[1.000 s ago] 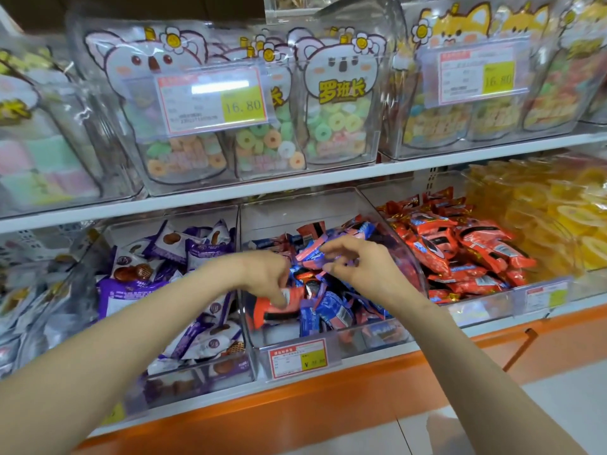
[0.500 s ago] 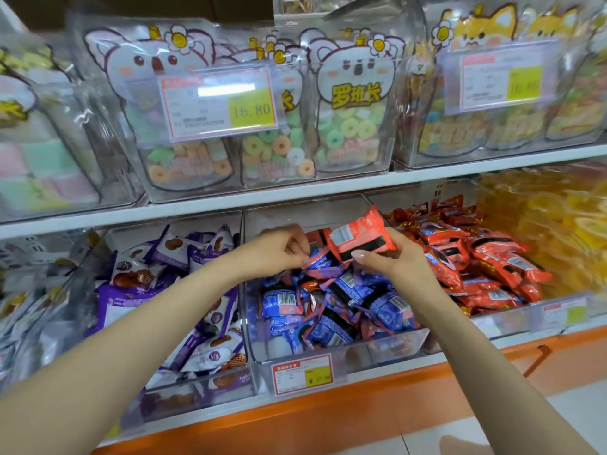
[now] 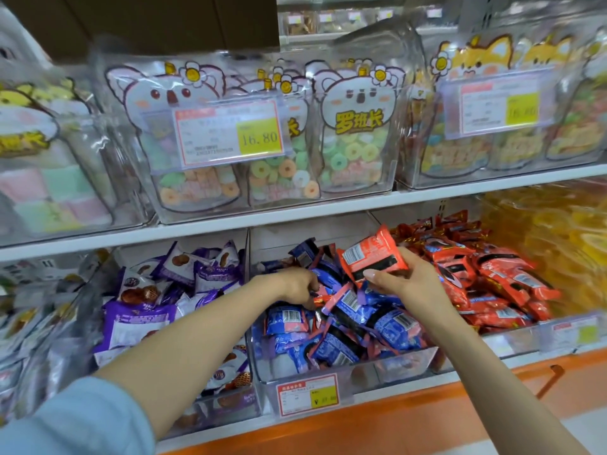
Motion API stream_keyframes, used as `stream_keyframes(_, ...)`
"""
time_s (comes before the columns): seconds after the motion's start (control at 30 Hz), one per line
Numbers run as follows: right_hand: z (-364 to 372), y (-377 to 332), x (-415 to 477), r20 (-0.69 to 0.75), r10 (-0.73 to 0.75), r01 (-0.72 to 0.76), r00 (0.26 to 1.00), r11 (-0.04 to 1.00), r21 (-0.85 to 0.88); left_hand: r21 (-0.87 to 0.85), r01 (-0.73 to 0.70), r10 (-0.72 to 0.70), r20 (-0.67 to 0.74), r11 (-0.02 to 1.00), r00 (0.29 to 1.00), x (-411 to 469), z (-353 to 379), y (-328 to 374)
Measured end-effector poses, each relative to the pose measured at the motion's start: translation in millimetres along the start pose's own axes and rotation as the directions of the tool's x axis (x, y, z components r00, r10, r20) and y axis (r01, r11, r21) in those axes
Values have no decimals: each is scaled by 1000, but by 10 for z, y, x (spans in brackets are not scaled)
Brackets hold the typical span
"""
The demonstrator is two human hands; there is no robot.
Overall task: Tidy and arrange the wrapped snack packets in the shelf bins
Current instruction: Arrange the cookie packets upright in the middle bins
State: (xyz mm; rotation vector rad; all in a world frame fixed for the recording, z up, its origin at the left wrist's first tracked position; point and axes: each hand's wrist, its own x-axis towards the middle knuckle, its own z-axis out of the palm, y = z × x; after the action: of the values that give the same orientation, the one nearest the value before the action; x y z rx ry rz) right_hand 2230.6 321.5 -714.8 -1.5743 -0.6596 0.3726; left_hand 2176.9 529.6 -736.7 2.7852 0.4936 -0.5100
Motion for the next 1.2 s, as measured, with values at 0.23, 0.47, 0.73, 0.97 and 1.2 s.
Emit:
stream_keyframes(0.23,20,-2,-6,-7,1,-2,1000,1000,-22,-233,5,2,30,972,1000,91,30,-27)
stream_keyframes(0.47,25,-9,1,11,-13,13,1000,1000,-24,-52,37,-39,-35,998,999,175,114,-24)
stream_keyframes(0.73,-2,6,2,20,-10,10,1000,1000,-28,-150,-78,35,-271,986,962,-293,-186,-120)
stream_keyframes(0.97,62,-28,-37,128,25,-19,992,999,-42,-552,-254,-63,-490,794,869,-714,-198,-171)
stream_keyframes(1.2,52,-84,-100,179,2,-12,984,998,55,-742,-420,-48,-517,522,854,-771,-191,17)
